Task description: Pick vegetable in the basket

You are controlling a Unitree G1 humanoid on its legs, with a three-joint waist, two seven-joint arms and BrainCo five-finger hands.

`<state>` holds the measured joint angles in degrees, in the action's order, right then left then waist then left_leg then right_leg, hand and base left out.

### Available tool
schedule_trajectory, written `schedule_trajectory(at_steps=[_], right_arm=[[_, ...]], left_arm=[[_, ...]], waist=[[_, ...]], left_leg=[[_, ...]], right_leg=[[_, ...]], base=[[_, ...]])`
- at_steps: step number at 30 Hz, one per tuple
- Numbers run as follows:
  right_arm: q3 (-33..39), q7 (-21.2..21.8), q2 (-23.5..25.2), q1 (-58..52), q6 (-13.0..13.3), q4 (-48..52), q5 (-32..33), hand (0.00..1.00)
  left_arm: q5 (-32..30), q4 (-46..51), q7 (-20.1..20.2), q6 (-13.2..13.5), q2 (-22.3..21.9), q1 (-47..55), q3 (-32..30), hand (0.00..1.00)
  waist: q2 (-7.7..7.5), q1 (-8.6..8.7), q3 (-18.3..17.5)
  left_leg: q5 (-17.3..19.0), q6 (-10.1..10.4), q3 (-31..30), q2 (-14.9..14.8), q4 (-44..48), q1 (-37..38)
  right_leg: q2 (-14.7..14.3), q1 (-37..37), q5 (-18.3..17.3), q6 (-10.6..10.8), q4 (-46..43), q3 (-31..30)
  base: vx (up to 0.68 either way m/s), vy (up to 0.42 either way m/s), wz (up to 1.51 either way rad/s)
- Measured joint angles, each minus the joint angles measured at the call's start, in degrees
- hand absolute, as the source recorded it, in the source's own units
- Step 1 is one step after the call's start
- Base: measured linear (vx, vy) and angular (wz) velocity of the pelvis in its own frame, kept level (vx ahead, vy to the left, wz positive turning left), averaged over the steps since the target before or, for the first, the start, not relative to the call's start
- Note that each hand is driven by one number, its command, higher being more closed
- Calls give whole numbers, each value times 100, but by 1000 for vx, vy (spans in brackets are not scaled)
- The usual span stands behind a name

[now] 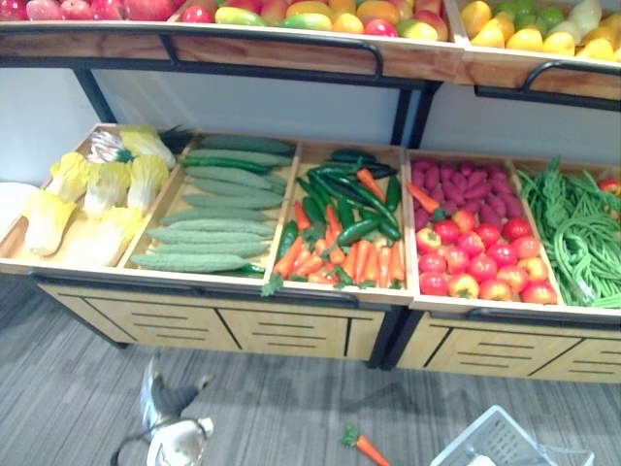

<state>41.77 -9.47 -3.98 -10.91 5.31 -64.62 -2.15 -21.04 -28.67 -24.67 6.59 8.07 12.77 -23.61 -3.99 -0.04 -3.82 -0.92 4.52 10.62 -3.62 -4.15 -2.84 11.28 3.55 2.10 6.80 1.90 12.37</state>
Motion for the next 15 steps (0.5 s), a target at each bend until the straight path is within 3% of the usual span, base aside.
schedule_trajectory(at_steps=[5,8,13,15], right_arm=[[-4,-17,53,-16,-1,66,-10,100],[9,-23,48,15,0,53,-16,100],[53,-6,-36,147,0,-176,-8,100],[40,8,-55,189,0,-181,-13,100]], left_arm=[[340,-1898,0,-112,-220,54,-713,0],[469,-2562,54,-197,-275,107,-805,0],[946,-3127,943,-174,-303,81,-751,0],[959,-3237,1098,-174,-300,40,-661,0]], waist=[[84,121,-84],[99,144,-84],[168,165,-78],[169,173,-77]], left_leg=[[8,1,34,12,-126,72],[35,51,118,-10,-126,120],[104,63,266,-22,-124,274],[141,68,298,-17,-123,308]], right_leg=[[0,9,-77,27,14,-25],[-29,8,-77,29,44,-88],[-69,-68,-38,88,112,-273],[-72,-77,-38,88,126,-324]], base=[[15,-4,-3],[36,-13,-17],[39,-16,-16],[38,-12,-15]])
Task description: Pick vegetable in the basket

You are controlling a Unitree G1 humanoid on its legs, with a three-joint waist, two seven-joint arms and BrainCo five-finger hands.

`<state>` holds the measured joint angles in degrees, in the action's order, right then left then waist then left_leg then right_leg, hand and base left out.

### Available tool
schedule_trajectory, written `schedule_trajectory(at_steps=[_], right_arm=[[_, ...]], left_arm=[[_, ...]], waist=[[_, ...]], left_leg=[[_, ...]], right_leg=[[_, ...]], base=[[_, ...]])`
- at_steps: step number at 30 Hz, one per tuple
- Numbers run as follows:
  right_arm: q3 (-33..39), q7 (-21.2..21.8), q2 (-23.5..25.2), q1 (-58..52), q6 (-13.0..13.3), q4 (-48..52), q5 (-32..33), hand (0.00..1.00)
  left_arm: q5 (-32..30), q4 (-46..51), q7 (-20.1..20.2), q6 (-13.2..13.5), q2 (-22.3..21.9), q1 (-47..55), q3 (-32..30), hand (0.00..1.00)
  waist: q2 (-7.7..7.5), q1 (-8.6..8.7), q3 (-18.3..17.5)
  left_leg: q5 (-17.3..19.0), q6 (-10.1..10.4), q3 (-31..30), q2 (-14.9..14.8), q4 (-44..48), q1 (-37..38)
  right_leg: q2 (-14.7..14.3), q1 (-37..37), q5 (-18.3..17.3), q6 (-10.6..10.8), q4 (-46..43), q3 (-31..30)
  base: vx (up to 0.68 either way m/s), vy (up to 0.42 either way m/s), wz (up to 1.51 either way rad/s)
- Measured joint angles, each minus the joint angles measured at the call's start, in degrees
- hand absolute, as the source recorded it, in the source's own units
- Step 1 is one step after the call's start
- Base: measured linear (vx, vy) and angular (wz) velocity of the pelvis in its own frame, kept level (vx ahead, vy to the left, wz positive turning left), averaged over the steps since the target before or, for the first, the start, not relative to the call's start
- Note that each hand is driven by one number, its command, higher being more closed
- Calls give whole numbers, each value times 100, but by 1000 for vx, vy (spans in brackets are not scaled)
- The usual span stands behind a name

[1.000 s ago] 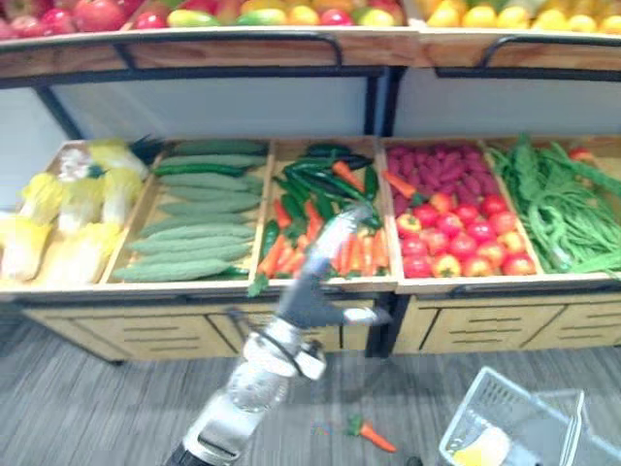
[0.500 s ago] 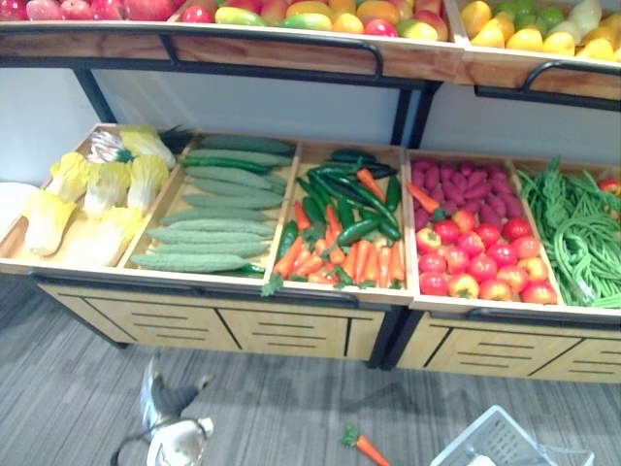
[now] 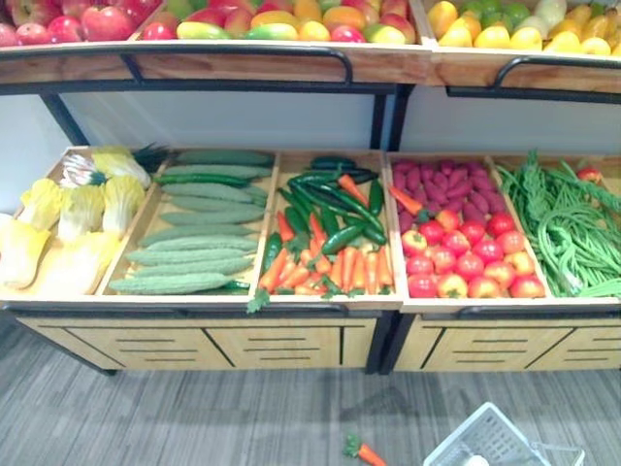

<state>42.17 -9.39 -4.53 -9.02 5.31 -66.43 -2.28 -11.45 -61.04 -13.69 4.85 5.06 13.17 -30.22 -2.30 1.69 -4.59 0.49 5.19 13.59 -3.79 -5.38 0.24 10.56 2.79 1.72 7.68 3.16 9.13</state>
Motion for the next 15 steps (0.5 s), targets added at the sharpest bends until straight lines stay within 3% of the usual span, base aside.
schedule_trajectory(at_steps=[6,8,11,13,15], right_arm=[[-48,21,-11,77,0,-133,-3,100],[-151,59,-17,226,0,-159,-4,100],[-226,112,-94,264,10,-148,13,100],[-228,128,-86,308,43,-84,16,100],[-356,128,-63,432,109,12,33,100]], left_arm=[[209,-63,302,1,-17,-125,487,0],[240,-63,383,2,-49,-171,746,0],[242,-59,524,13,-109,-289,1175,0],[242,-75,530,13,-64,-330,1282,0],[240,-286,514,9,16,-467,1443,0]], waist=[[20,17,25],[0,0,265],[122,50,498],[116,73,554],[116,61,722]], left_leg=[[91,21,68,-27,85,33],[596,11,194,-151,929,-69],[1449,-50,157,-440,2429,-467],[1655,-135,216,-504,2837,-635],[1833,-192,668,-671,2982,-684]], right_leg=[[-25,-6,-2,0,19,-103],[-34,-5,-176,15,-320,-317],[-86,253,-650,107,-1225,-536],[-137,465,-617,169,-1392,-821],[-288,813,-159,220,-1446,-1372]], base=[[21,-24,-11],[4,-16,-43],[-49,27,-30],[-52,112,-75],[-115,132,-138]])
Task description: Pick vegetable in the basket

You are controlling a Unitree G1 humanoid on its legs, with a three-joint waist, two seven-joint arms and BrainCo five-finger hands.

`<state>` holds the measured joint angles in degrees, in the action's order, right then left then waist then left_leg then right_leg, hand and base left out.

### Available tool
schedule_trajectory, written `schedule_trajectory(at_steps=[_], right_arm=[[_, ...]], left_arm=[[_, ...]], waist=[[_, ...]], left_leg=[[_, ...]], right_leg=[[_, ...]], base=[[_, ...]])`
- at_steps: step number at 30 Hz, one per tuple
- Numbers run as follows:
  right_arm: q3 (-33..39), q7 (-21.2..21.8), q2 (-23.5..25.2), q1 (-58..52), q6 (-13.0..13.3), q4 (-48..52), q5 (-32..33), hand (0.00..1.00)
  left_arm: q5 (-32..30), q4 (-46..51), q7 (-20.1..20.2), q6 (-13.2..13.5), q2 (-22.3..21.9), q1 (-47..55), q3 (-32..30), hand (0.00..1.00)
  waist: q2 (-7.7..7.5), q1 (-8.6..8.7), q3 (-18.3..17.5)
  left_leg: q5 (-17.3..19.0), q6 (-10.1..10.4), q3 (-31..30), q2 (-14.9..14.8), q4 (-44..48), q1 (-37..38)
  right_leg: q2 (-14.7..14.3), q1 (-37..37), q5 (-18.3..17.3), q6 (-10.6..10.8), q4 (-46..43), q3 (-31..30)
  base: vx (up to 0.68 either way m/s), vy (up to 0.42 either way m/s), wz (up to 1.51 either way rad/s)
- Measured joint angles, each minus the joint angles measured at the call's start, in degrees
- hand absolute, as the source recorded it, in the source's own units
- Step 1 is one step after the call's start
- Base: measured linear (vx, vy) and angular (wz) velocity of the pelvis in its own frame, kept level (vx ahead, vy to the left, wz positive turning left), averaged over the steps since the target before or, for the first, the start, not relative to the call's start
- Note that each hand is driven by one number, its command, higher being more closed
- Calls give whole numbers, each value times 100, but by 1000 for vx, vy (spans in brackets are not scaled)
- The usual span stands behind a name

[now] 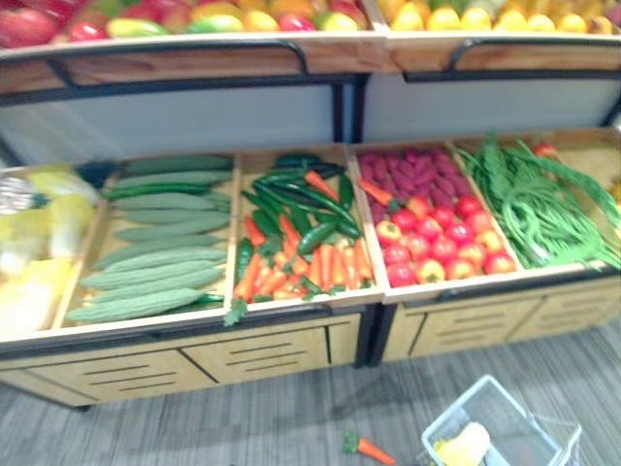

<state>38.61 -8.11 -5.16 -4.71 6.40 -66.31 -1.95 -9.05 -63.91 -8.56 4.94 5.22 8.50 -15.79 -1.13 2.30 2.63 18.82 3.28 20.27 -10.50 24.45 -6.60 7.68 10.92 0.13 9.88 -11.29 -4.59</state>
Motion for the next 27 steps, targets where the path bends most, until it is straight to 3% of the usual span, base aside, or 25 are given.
schedule_trajectory(at_steps=[2,3,4,5,6,9,11,12,14,15,16,17,18,19,20,22,24,25,26,27], right_arm=[[-217,-4,93,38,34,178,93,100],[-421,-6,178,84,35,292,232,100],[-470,-6,188,110,37,292,263,100],[-486,-19,180,118,13,283,323,100],[-491,-53,167,80,3,250,443,100],[-529,-156,158,52,9,224,480,100],[-531,-142,97,64,16,232,473,100],[-532,-119,87,79,15,236,465,100],[-517,-102,8,63,5,186,461,100],[-534,-92,21,71,10,98,461,100],[-552,-82,82,146,11,27,463,100],[-581,-86,101,191,-10,-19,464,100],[-672,-122,50,252,-39,-102,468,100],[-705,-133,39,225,-49,-124,469,100],[-715,-136,52,160,-66,-185,484,100],[-754,-135,67,48,-69,-215,545,100],[-818,-135,49,-37,-21,-210,543,100],[-927,-134,36,-33,12,-206,543,100],[-954,-127,-14,1,18,-204,540,100],[-994,-121,-104,27,29,-202,529,100]], left_arm=[[-4,1,-20,-2,15,-127,128,0],[-22,25,-25,6,29,-146,246,0],[-24,32,-23,8,67,-176,267,0],[-41,75,-21,6,100,-193,298,0],[-70,104,-16,2,115,-186,342,0],[-60,136,-10,0,181,-131,417,0],[-5,130,2,-7,187,-123,412,0],[-1,123,11,-12,175,-147,370,0],[3,125,15,-7,32,-162,283,0],[35,116,8,-1,-16,-168,270,0],[168,132,2,0,72,-214,229,0],[201,122,-15,-15,142,-276,205,0],[226,110,-27,-22,125,-362,127,0],[233,109,-30,-19,92,-372,97,0],[237,118,-50,-4,0,-371,67,0],[335,112,-97,-7,-40,-375,-14,0],[394,112,-138,0,-117,-371,-128,0],[432,131,-142,33,-175,-371,-284,0],[440,135,-170,67,-189,-372,-295,0],[443,135,-211,103,-235,-365,-262,0]], waist=[[69,19,218],[179,-1,367],[141,32,430],[91,55,507],[96,52,542],[68,50,546],[24,35,521],[-34,9,509],[143,-47,419],[184,-67,350],[-22,-80,324],[-121,-72,352],[21,-65,412],[91,-59,401],[148,53,409],[173,104,405],[170,95,398],[69,46,448],[66,25,447],[88,0,449]], left_leg=[[23,-69,508,-197,-57,18],[-99,-258,1064,-360,-208,87],[-160,-298,1219,-347,-297,139],[-265,-332,1440,-292,-507,325],[-388,-357,1771,-275,-745,544],[-579,-403,2514,-256,-1026,771],[-599,-376,2983,-300,-949,777],[-612,-372,3294,-385,-789,781],[-776,-291,3604,-531,-843,750],[-809,-274,3667,-689,-797,666],[-798,-268,3958,-705,-512,592],[-766,-234,4093,-734,-331,578],[-683,-112,4203,-1091,-15,568],[-684,-110,4203,-1247,88,573],[-724,-101,4177,-1553,356,736],[-844,-32,4158,-1827,638,995],[-1234,-69,3426,-1986,1129,1058],[-1426,-152,2421,-1863,1472,760],[-1226,-27,1719,-1555,1425,629],[-869,115,517,-872,1133,548]], right_leg=[[-239,236,935,-71,295,-172],[-277,406,1224,-183,203,230],[-191,537,936,-424,-318,616],[15,614,468,-798,-1122,1260],[246,498,36,-1016,-1848,1929],[675,-35,-211,-1012,-2703,2546],[885,-289,-284,-910,-2558,2688],[804,-300,-411,-826,-2180,2807],[316,-433,-403,-807,-1064,2682],[249,-459,-558,-717,-707,2625],[424,-273,-923,-635,-682,2736],[427,-251,-1064,-515,-554,2754],[101,-291,-981,-552,-310,2631],[-60,-361,-909,-624,-150,2574],[-344,-621,-815,-743,127,2459],[-546,-835,-797,-773,225,2259],[-685,-926,-786,-801,229,1687],[-683,-927,-740,-885,222,1221],[-637,-914,-718,-890,210,1005],[-563,-910,-645,-872,233,601]], base=[[-248,201,-149],[-242,213,-131],[-243,232,-129],[-155,169,-99],[-165,182,-121],[-92,44,-119],[-62,-99,-141],[-61,-173,-142],[-82,-234,-161],[-98,-368,-157],[-61,-276,-117],[-84,-420,-124],[-21,-257,-87],[-15,-348,-99],[20,-228,-68],[-11,-199,-86],[-12,-143,-135],[24,-68,-135],[13,22,-179],[-4,98,-185]])
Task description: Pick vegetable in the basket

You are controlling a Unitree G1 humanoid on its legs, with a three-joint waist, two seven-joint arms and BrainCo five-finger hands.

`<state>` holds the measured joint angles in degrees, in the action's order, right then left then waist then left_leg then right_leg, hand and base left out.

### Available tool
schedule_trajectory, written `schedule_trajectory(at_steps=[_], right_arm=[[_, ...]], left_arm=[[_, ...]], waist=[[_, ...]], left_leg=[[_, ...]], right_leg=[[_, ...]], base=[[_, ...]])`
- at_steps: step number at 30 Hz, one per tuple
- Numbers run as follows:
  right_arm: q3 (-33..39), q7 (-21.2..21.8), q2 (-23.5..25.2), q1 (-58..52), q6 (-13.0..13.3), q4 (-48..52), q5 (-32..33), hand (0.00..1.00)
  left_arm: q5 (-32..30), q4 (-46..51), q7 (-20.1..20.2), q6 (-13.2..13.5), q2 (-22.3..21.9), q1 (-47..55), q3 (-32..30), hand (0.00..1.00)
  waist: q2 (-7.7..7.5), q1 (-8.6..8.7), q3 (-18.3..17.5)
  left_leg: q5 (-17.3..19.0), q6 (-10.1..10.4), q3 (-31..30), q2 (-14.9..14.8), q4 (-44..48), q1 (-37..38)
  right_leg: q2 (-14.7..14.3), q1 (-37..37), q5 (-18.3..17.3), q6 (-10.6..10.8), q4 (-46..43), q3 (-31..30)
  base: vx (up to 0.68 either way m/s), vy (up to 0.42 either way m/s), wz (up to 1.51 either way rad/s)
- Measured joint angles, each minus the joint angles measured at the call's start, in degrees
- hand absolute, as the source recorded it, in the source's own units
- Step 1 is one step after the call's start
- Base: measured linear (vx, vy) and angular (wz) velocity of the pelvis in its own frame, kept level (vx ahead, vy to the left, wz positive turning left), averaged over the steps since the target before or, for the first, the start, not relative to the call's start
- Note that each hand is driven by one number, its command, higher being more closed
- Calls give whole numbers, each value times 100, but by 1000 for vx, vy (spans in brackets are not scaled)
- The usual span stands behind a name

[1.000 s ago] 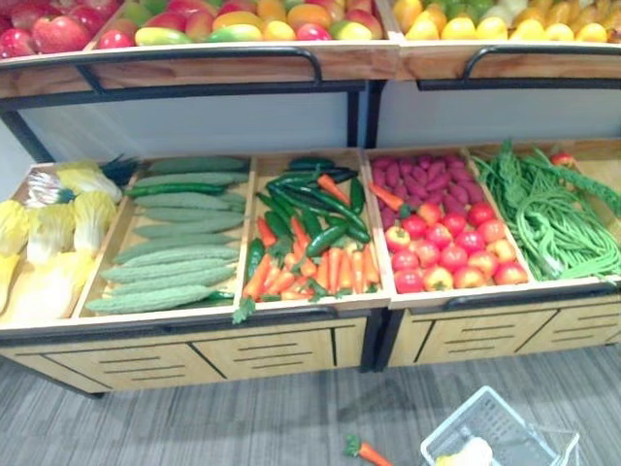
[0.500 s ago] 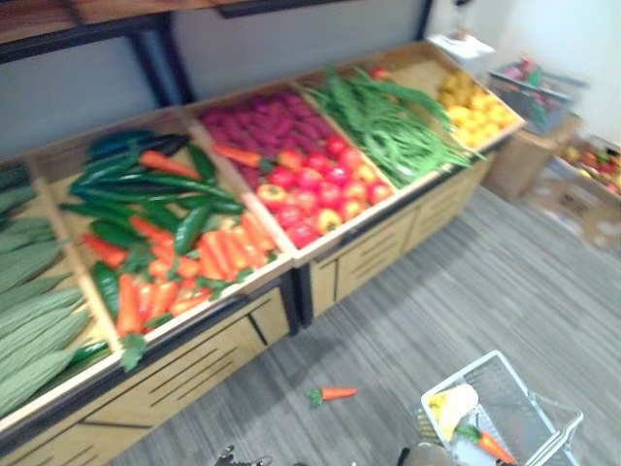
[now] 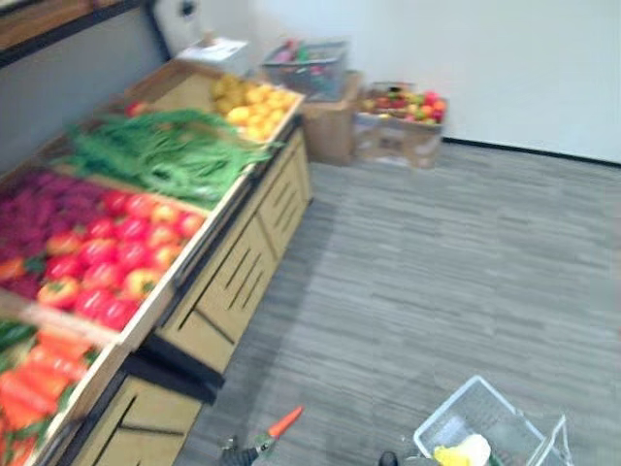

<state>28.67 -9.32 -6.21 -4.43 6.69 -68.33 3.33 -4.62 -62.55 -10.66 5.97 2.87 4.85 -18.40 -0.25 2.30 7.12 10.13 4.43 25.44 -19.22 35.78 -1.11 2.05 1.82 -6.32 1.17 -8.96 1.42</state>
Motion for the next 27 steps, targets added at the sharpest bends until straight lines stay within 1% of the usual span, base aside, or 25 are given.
schedule_trajectory(at_steps=[1,2,3,4,5,6,7,8,9,12,14,16,18,19,20,22,23,24,25,27], right_arm=[[-55,21,-57,-13,43,2,-12,100],[-87,35,-67,-32,72,4,-18,100],[-126,66,-82,-63,97,5,-25,100],[-146,84,-68,-110,96,2,-26,100],[-147,94,-71,-141,97,4,-26,100],[-106,98,-62,-168,86,-5,-26,100],[-37,114,35,-260,93,15,-28,100],[-24,113,63,-328,99,25,-28,100],[27,106,92,-413,90,33,-25,100],[19,106,149,-488,96,265,-21,100],[8,103,252,-482,112,442,-23,100],[0,111,295,-461,114,467,-28,100],[3,119,313,-421,112,480,-62,100],[3,121,328,-398,108,509,-66,100],[2,121,343,-372,107,527,-67,100],[7,115,456,-307,107,703,-67,100],[7,115,474,-306,107,715,-67,100],[3,117,494,-317,107,718,-67,100],[-2,120,544,-350,112,718,-74,100],[-34,123,614,-349,112,711,-89,100]], left_arm=[[0,-14,-32,19,-37,12,21,0],[-1,-13,-36,23,-46,11,31,0],[-4,-6,-35,62,-35,7,82,0],[-5,-6,-31,104,-36,8,103,0],[-12,-2,-28,110,-40,8,115,0],[-11,-26,-12,98,-55,25,98,0],[-32,-16,-23,99,-30,69,58,0],[-51,-10,-23,103,-23,50,56,0],[-65,3,-24,105,-19,48,0,0],[-110,48,-28,101,-22,128,0,0],[-134,83,-24,101,-48,101,24,0],[-193,115,-25,106,-47,82,66,0],[-296,110,-23,103,-52,28,115,0],[-297,104,-22,99,-76,-32,175,0],[-297,105,-22,101,-82,-54,211,0],[-288,113,-14,106,-128,-83,295,0],[-288,113,-13,107,-147,-79,292,0],[-280,115,-4,108,-152,-62,273,0],[-261,118,26,111,-143,-51,213,0],[-182,102,86,112,-163,-68,105,0]], waist=[[31,-47,2],[43,-61,0],[56,-72,2],[97,-90,3],[143,-94,-8],[208,-107,-32],[204,-74,-140],[148,-81,-135],[93,-101,-138],[53,-110,-167],[58,-106,-186],[34,-124,-236],[33,-195,-236],[44,-269,-221],[50,-306,-213],[41,-328,-124],[37,-325,-114],[27,-319,-129],[-35,-332,-181],[-129,-393,-237]], left_leg=[[249,49,-739,512,-380,31],[318,47,-1011,696,-580,30],[348,68,-1505,963,-1034,12],[341,85,-1935,1098,-1543,-19],[325,70,-2167,1125,-1802,-39],[357,119,-2421,1136,-2103,-96],[380,122,-2299,1226,-2195,-101],[391,95,-2243,1268,-2195,-101],[376,7,-2073,1315,-2209,-67],[376,-28,-1702,1431,-2435,206],[373,-33,-1598,1463,-2536,257],[366,-46,-1509,1467,-2572,271],[366,-45,-1468,1452,-2625,371],[366,-45,-1349,1421,-2637,422],[366,-46,-1310,1396,-2633,438],[364,-49,-1113,1359,-2617,637],[364,-49,-1052,1357,-2626,688],[393,-95,-981,1362,-2670,766],[429,-137,-876,1406,-2658,730],[444,-139,-799,1431,-2620,661]], right_leg=[[-14,0,33,21,56,-427],[-31,-2,55,36,93,-589],[-91,13,36,25,156,-868],[-163,33,35,41,209,-983],[-225,77,41,49,201,-1011],[-341,168,98,145,165,-1153],[-283,183,171,191,232,-1241],[-230,188,233,286,241,-1276],[-162,210,257,325,244,-1371],[-52,202,268,351,251,-1453],[6,244,287,381,280,-1453],[8,315,296,400,272,-1450],[-23,339,286,416,157,-1421],[-76,461,275,431,-91,-1369],[-110,567,264,445,-308,-1309],[-133,890,207,427,-1183,-895],[-108,915,202,418,-1299,-758],[-67,894,152,341,-1320,-568],[10,884,2,242,-1198,-456],[83,794,-164,259,-835,-309]], base=[[-16,121,-180],[-50,155,-153],[-65,180,-119],[-70,195,-108],[-65,217,-104],[-23,226,-81],[52,244,-67],[116,224,-38],[113,173,-32],[100,142,-50],[90,75,-34],[96,32,-17],[77,0,-19],[6,-17,-27],[-18,-27,-35],[-54,-16,-29],[-70,2,-22],[-105,3,-27],[-102,-5,-33],[-57,-54,-28]])
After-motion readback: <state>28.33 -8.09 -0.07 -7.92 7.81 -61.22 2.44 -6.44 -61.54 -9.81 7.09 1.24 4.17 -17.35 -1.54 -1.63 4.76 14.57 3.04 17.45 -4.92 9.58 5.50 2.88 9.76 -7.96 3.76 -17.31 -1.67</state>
